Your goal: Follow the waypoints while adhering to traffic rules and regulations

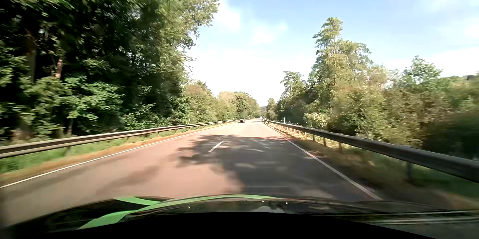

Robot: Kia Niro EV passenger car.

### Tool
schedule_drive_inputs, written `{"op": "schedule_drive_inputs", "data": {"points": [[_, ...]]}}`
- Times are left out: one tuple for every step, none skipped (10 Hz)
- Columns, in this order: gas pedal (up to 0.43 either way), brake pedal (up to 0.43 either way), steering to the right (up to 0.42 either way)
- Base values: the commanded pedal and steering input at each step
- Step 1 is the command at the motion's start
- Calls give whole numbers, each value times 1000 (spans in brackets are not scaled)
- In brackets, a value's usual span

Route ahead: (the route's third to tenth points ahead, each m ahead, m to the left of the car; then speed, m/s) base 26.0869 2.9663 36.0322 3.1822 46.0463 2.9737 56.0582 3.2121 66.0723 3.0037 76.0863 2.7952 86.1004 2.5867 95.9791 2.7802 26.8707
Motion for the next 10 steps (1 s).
{"op": "schedule_drive_inputs", "data": {"points": [[260, 0, 1], [268, 0, 1], [280, 0, 1], [280, 0, 1], [280, 0, 1], [280, 0, 1], [280, 0, 1], [280, 0, 1], [280, 0, 1], [280, 0, 1]]}}
